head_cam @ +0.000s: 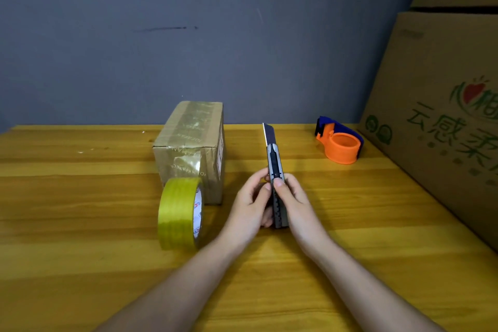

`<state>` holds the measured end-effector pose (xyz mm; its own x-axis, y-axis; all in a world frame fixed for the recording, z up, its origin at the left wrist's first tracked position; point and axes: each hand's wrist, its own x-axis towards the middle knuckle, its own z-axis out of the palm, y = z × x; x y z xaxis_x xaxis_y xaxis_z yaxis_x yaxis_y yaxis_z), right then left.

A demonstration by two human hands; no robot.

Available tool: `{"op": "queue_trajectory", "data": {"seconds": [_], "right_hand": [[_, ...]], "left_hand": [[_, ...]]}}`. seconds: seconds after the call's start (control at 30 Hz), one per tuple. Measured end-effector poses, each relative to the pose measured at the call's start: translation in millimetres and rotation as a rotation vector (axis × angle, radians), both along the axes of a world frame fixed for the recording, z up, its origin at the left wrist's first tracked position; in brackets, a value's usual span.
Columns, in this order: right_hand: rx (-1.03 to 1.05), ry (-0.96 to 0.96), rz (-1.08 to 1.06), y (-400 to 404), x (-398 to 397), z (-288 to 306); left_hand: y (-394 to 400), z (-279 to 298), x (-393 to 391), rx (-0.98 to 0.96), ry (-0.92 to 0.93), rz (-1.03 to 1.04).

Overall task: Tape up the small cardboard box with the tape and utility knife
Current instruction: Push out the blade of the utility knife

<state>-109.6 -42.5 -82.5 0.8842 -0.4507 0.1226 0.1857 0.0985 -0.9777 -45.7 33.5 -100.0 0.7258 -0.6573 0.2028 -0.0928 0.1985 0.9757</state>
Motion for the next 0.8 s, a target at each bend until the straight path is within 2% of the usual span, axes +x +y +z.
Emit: {"op": "queue_trajectory", "data": {"seconds": [0.17, 0.4, 0.63, 0.7, 0.8], "right_hand": [[0.078, 0.025, 0.005, -2, 1, -1], [0.008, 0.024, -0.023, -3, 1, -2], [0.003, 0.022, -0.08, -2, 0, -1], [0.028, 0.006, -0.073, -1, 0, -1], [0.057, -0.021, -0.056, 2, -4, 3]], "left_hand": [[3, 3, -1, 0.022, 0.003, -0.028], [3, 6, -3, -0.004, 0.072, -0.045], [6, 10, -8, 0.037, 0.012, -0.026], [6, 9, -9, 0.091, -0.071, 0.047], [15, 14, -17, 0.252, -0.33, 0.163]]}}
